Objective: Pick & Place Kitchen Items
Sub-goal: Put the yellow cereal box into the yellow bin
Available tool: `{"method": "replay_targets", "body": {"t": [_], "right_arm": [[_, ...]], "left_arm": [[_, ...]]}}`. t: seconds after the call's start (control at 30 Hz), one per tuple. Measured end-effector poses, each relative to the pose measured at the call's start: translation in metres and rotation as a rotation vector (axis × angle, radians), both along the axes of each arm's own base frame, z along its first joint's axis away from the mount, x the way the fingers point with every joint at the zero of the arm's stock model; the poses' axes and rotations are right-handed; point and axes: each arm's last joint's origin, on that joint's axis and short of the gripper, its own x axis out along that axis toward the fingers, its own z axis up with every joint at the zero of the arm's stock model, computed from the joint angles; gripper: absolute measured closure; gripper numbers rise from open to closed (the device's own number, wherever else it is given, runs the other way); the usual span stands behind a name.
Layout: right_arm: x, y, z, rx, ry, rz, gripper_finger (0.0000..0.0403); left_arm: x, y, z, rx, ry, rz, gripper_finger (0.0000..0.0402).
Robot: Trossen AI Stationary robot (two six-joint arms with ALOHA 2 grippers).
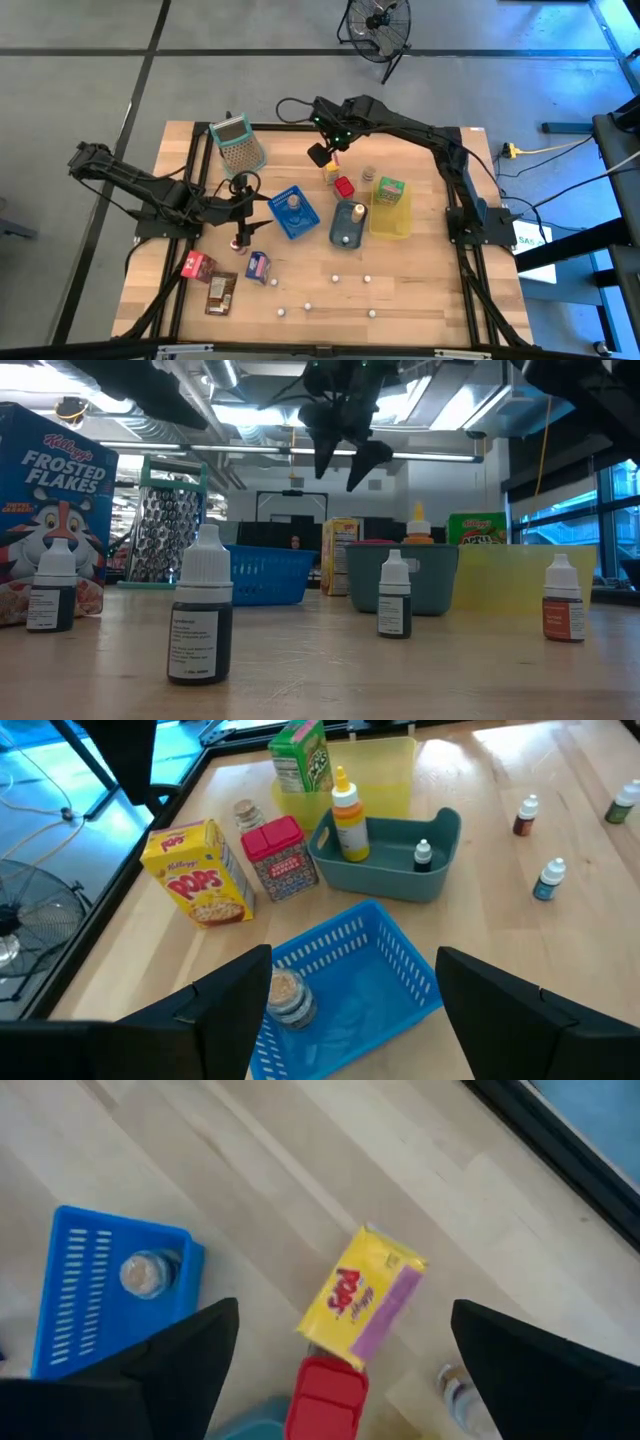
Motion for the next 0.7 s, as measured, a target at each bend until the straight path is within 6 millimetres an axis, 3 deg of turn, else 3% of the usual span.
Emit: {"method": "replay_targets", "body": {"t": [0.47,0.7], "right_arm": [[0.014,0.034,0.001,0.021,-0.047,0.212,0.0036],[0.01,0.033,0.0,-0.133,0.038,0.091,0.0036]], "left_arm": [[-0.001,0.001,-0.001,-0.004,0.013,0.015,0.0123],[-0.001,0.001,-0.001,-0.005,0.013,0.013,0.0123]]}}
